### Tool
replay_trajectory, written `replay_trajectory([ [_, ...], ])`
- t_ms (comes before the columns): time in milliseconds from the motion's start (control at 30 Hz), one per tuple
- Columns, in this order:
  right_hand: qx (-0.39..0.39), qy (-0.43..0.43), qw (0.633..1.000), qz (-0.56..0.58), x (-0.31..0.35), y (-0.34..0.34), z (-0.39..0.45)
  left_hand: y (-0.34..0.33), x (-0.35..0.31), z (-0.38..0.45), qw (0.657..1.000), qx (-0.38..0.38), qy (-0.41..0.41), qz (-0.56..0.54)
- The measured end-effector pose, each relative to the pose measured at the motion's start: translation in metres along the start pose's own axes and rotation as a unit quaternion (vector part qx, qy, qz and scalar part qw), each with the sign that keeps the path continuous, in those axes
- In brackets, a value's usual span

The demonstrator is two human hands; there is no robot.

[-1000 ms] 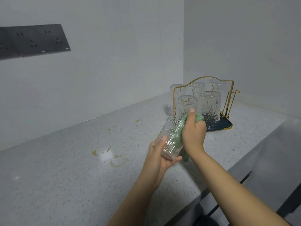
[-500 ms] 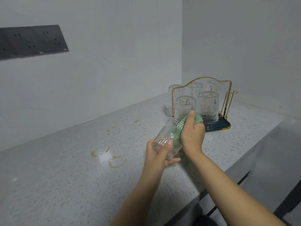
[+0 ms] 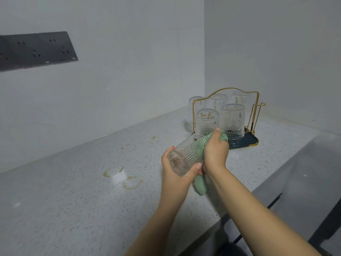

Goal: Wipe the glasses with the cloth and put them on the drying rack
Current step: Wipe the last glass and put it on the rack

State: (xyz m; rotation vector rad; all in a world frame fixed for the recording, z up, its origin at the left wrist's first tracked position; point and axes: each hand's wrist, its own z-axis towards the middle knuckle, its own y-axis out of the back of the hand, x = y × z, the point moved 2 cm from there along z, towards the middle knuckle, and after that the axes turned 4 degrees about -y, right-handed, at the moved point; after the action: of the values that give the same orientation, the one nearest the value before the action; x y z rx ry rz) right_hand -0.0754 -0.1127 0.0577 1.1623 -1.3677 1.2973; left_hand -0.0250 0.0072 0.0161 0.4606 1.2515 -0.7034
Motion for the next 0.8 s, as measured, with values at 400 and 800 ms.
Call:
replay_trajectory([
  [400, 0.054, -0.147, 0.987, 0.031, -0.008, 0.030, 0.013, -0.032, -0.041, 0.034, 0.994, -0.010, -0.097, 0.053],
  [800, -0.031, -0.020, 0.996, -0.080, 0.021, 0.110, 0.075, -0.131, -0.111, 0.082, 0.982, 0.064, -0.133, 0.122],
])
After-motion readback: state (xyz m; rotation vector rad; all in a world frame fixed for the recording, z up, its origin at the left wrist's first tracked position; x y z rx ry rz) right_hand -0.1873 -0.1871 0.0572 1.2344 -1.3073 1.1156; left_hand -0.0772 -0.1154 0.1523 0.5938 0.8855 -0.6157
